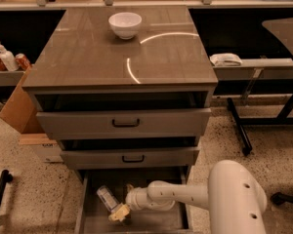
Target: Pick blue plastic bottle from bottom drawer and place on counter
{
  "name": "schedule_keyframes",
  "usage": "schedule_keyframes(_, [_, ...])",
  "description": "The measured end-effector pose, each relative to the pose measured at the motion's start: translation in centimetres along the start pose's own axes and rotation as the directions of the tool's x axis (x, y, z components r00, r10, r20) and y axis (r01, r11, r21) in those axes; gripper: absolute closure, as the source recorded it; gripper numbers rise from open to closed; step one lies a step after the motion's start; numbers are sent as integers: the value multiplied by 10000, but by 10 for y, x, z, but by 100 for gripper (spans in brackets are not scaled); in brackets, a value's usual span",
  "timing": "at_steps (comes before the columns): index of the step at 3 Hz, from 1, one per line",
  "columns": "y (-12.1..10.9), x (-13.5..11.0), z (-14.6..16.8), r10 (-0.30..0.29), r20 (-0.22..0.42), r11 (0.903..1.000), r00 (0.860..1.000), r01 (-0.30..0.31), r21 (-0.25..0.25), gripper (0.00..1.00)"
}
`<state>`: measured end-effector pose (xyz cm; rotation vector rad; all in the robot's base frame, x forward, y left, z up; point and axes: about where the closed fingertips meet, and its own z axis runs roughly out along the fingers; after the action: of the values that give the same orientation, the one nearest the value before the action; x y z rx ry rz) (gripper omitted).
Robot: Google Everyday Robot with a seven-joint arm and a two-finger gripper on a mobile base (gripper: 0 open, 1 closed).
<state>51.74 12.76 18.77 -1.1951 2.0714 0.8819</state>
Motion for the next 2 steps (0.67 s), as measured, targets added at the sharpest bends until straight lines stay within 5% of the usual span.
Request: schedule_keyframes(2, [5, -2, 58, 100, 67, 9997, 9999, -99, -219, 0])
